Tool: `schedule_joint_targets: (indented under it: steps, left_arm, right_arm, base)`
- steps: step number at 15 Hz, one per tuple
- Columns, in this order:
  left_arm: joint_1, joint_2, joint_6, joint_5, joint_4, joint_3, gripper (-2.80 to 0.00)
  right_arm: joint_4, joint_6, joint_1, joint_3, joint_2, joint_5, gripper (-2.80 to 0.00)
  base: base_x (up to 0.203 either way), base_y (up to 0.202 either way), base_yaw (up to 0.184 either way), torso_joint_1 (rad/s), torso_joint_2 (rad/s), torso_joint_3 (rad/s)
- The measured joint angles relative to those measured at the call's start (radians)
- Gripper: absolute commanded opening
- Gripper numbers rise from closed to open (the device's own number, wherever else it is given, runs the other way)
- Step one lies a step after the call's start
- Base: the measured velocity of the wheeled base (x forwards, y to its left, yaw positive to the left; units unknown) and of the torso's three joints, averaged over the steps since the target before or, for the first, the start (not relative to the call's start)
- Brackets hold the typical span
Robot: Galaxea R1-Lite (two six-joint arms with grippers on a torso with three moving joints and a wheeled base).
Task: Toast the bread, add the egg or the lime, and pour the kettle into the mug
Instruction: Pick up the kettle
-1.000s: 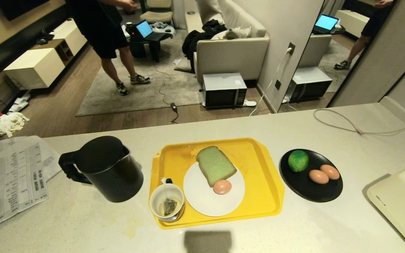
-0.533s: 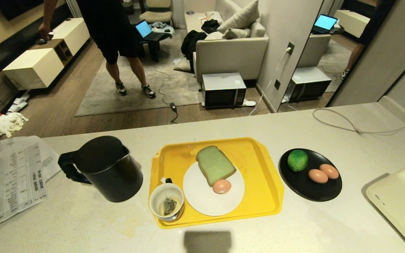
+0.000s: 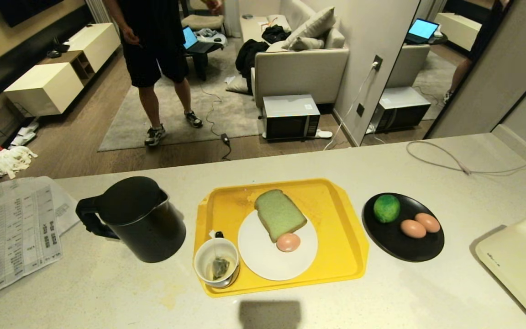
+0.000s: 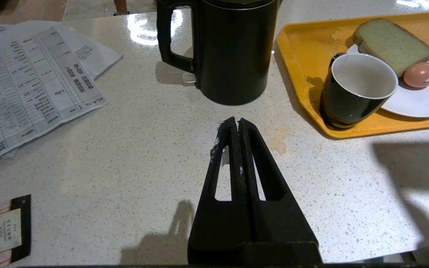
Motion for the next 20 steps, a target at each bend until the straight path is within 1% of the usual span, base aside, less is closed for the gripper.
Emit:
schedule_joint_targets:
  steps: [6, 20]
  left_arm:
    - [0.0, 0.0, 0.0, -0.001, 0.0, 0.0, -2.8]
    - [0.0, 0.0, 0.001, 0.0, 0.0, 0.0, -2.8]
  right_arm:
    - [0.0, 0.0, 0.0, 0.0, 0.0, 0.0, -2.8]
    - [0.0, 0.0, 0.0, 0.0, 0.0, 0.0, -2.8]
  base:
    - [0.0, 0.0, 0.0, 0.0, 0.0, 0.0]
    - [0.0, 0.0, 0.0, -0.056, 0.12, 0.06]
